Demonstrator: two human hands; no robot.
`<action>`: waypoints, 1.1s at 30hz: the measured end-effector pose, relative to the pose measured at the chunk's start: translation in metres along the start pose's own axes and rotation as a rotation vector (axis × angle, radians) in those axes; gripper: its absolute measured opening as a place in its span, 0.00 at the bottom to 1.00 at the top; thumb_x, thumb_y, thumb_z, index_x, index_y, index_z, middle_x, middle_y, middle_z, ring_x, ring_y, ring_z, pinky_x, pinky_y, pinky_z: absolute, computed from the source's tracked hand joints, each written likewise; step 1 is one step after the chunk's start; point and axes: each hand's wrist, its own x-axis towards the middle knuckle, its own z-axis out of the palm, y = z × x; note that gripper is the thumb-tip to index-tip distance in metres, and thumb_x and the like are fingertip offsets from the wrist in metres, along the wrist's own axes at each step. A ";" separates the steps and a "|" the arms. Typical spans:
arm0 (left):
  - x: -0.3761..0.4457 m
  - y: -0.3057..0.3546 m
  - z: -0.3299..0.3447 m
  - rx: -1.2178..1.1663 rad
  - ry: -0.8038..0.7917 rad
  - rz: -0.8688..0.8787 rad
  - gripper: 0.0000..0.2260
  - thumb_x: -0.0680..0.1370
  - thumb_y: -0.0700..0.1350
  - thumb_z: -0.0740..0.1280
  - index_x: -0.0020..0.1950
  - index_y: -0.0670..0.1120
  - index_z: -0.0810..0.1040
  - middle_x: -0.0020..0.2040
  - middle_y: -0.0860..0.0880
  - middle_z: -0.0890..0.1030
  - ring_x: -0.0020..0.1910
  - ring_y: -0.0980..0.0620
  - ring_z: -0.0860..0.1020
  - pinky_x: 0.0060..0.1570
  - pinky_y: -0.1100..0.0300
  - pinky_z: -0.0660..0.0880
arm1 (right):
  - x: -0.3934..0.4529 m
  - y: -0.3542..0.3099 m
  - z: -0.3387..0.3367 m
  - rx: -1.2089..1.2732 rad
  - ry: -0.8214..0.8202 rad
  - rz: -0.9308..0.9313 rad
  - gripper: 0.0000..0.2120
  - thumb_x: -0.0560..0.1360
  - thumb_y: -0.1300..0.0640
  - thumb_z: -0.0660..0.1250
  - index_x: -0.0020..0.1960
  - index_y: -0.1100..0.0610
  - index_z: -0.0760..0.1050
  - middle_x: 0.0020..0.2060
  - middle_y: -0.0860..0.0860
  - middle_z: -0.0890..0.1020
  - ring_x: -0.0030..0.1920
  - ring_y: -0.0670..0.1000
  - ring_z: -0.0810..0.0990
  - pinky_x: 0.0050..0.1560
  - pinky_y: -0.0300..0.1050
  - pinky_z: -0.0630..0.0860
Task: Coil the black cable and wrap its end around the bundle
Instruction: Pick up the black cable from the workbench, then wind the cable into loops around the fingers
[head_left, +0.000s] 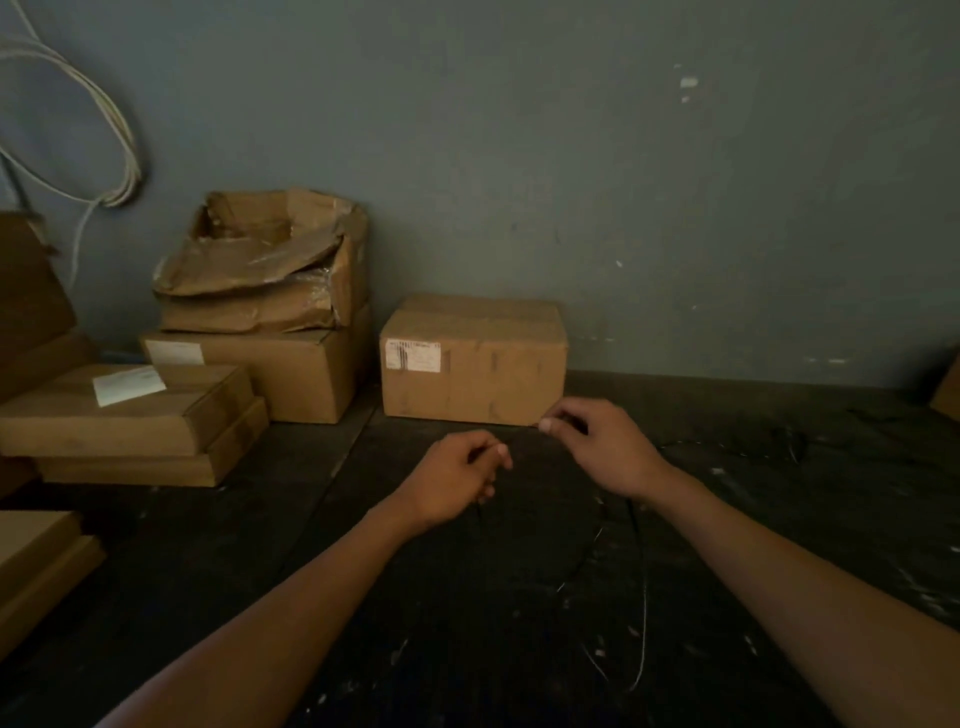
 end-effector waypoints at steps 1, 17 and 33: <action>0.000 0.001 0.000 -0.054 -0.008 -0.013 0.09 0.82 0.48 0.58 0.50 0.49 0.78 0.40 0.50 0.77 0.39 0.56 0.79 0.44 0.58 0.77 | 0.002 -0.001 -0.005 -0.011 0.072 -0.014 0.07 0.79 0.52 0.63 0.52 0.52 0.80 0.44 0.47 0.81 0.45 0.45 0.79 0.43 0.38 0.72; 0.000 0.020 0.001 -0.294 -0.001 -0.103 0.10 0.83 0.46 0.57 0.50 0.46 0.78 0.37 0.49 0.74 0.33 0.54 0.76 0.39 0.59 0.79 | 0.004 -0.005 -0.044 0.165 0.044 0.088 0.10 0.80 0.56 0.61 0.60 0.51 0.76 0.47 0.51 0.81 0.44 0.52 0.80 0.44 0.44 0.78; -0.011 0.063 -0.011 -1.033 -0.250 -0.208 0.10 0.80 0.48 0.61 0.44 0.44 0.78 0.31 0.49 0.71 0.30 0.53 0.72 0.46 0.53 0.76 | 0.021 -0.020 -0.039 0.221 0.167 -0.074 0.07 0.79 0.57 0.64 0.50 0.59 0.80 0.37 0.54 0.78 0.37 0.49 0.74 0.38 0.42 0.70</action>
